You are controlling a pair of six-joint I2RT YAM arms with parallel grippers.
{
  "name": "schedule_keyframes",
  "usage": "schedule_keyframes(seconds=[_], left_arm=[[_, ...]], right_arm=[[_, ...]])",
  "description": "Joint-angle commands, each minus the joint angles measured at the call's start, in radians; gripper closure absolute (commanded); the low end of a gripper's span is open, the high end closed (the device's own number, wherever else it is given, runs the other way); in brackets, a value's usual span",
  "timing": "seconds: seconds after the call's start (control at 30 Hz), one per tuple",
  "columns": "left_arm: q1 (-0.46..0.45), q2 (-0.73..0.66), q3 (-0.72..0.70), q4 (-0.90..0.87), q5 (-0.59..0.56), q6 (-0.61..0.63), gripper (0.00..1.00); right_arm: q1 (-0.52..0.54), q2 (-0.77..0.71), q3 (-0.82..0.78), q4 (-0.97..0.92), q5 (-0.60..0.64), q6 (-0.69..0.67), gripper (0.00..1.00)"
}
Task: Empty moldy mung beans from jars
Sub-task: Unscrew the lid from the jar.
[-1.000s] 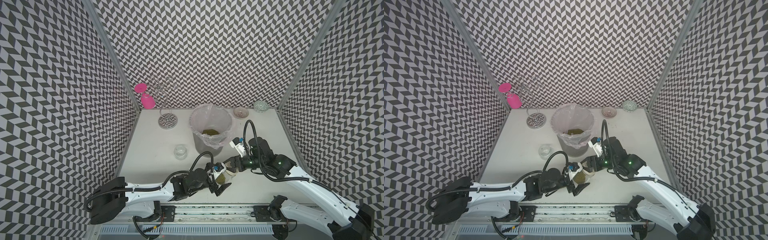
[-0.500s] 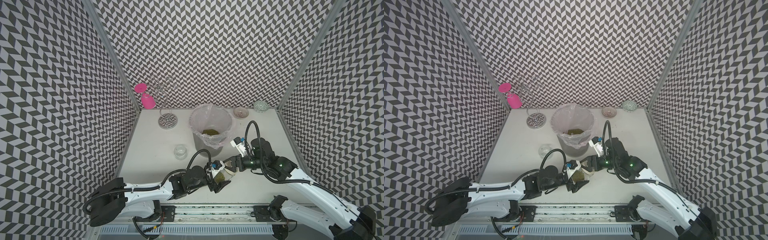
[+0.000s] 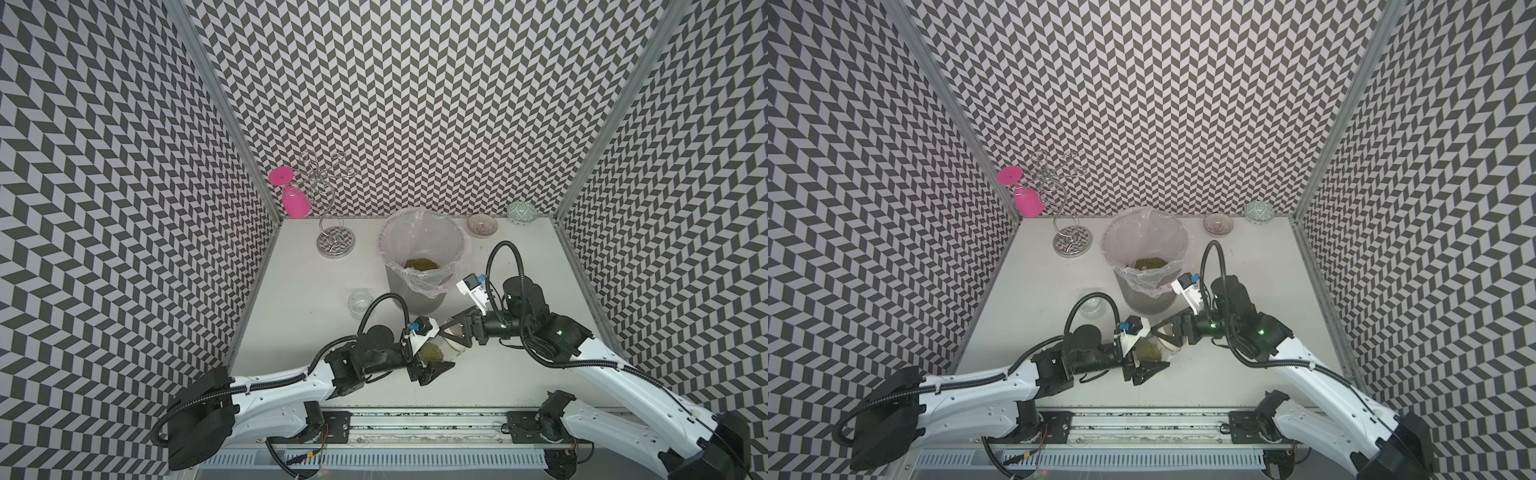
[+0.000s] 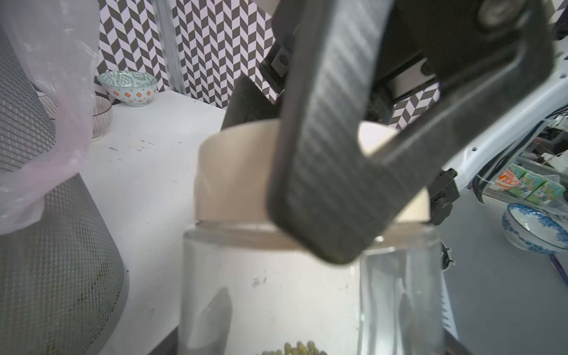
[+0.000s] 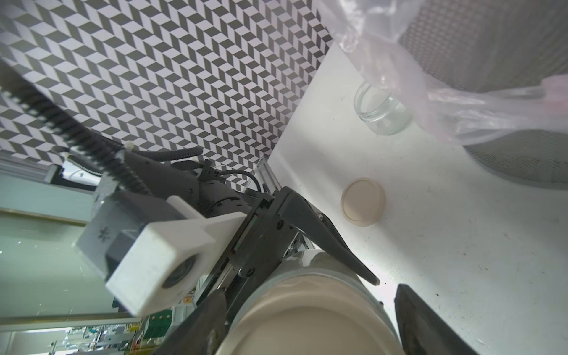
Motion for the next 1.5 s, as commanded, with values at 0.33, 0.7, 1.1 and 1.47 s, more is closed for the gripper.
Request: schedule_keyframes(seconds=[0.33,0.7,1.1,1.47], left_arm=[[0.041,-0.043,0.037,0.131,0.299,-0.095,0.79],[0.047,-0.053,0.068,0.058,0.233,-0.080,0.77],[-0.026,-0.070,0.112,-0.050,-0.047,0.062,0.77],[-0.078,-0.076,0.161,-0.123,-0.245,0.151,0.78]], right_arm=[[0.010,0.072,0.090,0.039,-0.272,-0.292,0.42],[0.010,0.083,0.202,-0.157,-0.002,-0.294,0.01],[0.010,0.080,0.255,-0.352,0.176,-0.086,0.01],[0.010,0.101,0.332,-0.538,0.122,-0.006,0.01]])
